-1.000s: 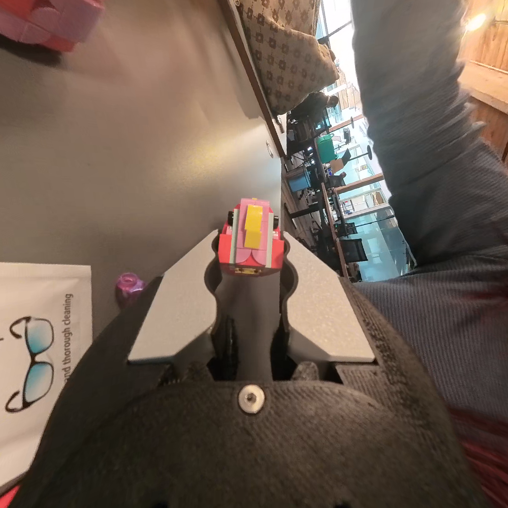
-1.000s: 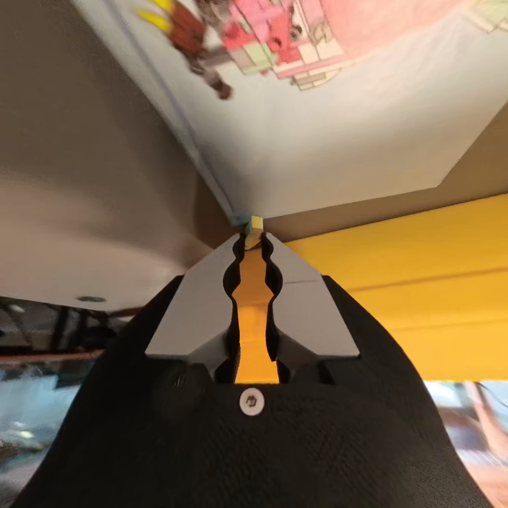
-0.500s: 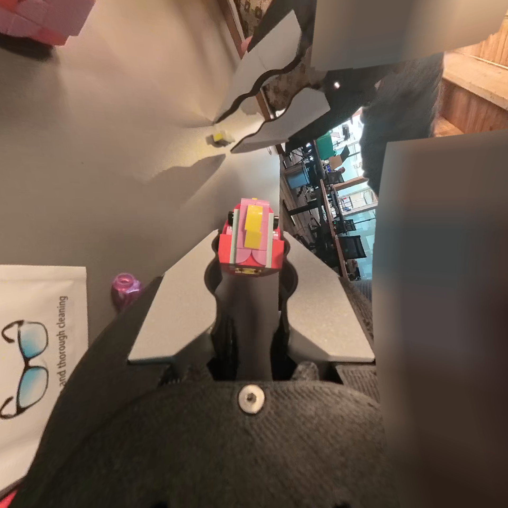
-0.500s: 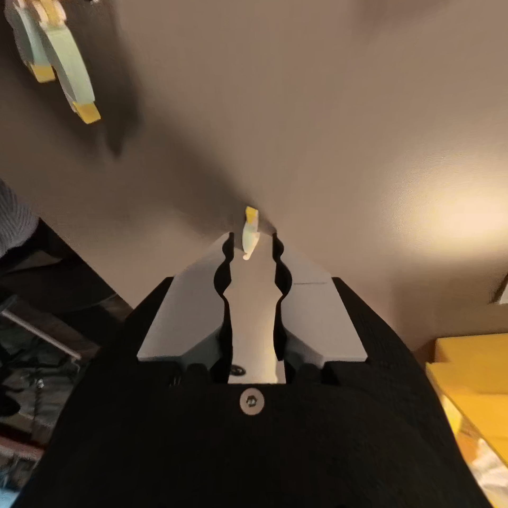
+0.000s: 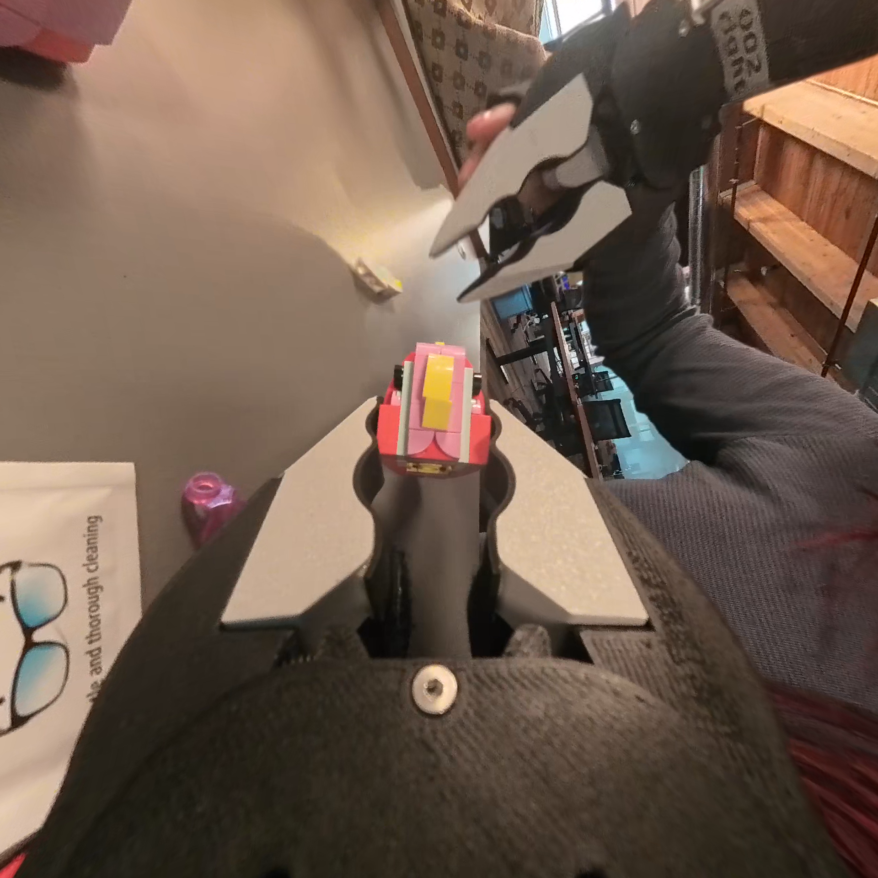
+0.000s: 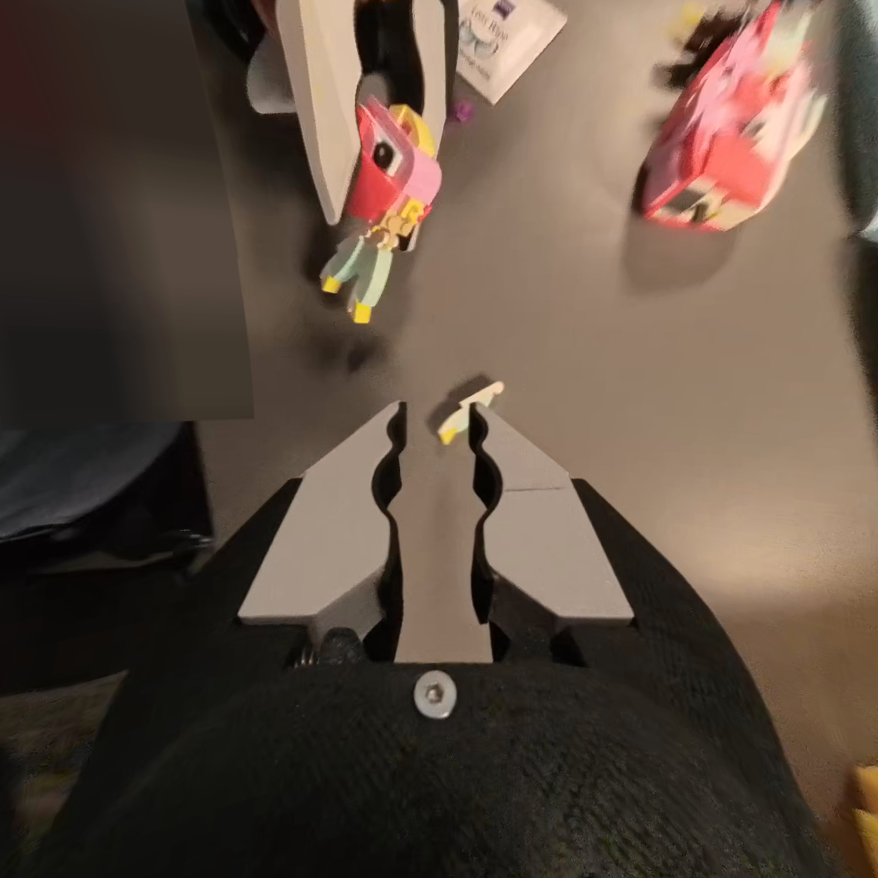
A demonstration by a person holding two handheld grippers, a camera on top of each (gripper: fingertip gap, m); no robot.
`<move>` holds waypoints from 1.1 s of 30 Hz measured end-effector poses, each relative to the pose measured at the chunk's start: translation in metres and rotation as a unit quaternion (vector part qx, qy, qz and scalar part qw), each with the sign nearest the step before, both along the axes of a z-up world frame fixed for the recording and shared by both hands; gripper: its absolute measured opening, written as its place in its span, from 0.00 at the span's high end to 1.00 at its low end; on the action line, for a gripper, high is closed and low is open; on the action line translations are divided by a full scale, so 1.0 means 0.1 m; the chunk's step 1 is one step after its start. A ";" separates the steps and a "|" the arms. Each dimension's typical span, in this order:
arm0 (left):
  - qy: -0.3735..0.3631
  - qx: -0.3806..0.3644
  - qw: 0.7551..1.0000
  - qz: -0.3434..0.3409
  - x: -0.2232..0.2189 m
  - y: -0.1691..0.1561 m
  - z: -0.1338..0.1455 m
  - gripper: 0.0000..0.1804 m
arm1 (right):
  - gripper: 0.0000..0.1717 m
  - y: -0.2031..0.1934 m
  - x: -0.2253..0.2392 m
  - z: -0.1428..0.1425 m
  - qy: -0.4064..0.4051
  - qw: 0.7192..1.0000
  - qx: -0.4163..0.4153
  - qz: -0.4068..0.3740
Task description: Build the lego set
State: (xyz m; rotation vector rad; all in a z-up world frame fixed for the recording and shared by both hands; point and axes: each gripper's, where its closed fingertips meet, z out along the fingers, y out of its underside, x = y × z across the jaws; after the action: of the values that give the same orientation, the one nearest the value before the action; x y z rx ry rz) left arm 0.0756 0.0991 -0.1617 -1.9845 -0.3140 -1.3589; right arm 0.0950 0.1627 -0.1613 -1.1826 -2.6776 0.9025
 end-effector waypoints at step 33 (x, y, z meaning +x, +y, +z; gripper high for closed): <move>0.050 0.002 0.999 -0.018 0.06 -0.02 -0.06 0.78 | 0.94 -0.36 -0.32 0.06 0.292 0.838 0.378 0.265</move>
State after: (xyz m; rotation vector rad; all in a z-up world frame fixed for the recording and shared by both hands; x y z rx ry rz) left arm 0.0821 0.0966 -0.1680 -2.0560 -0.2301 -1.2774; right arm 0.0627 0.1269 -0.1548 0.0230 -2.4126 0.1019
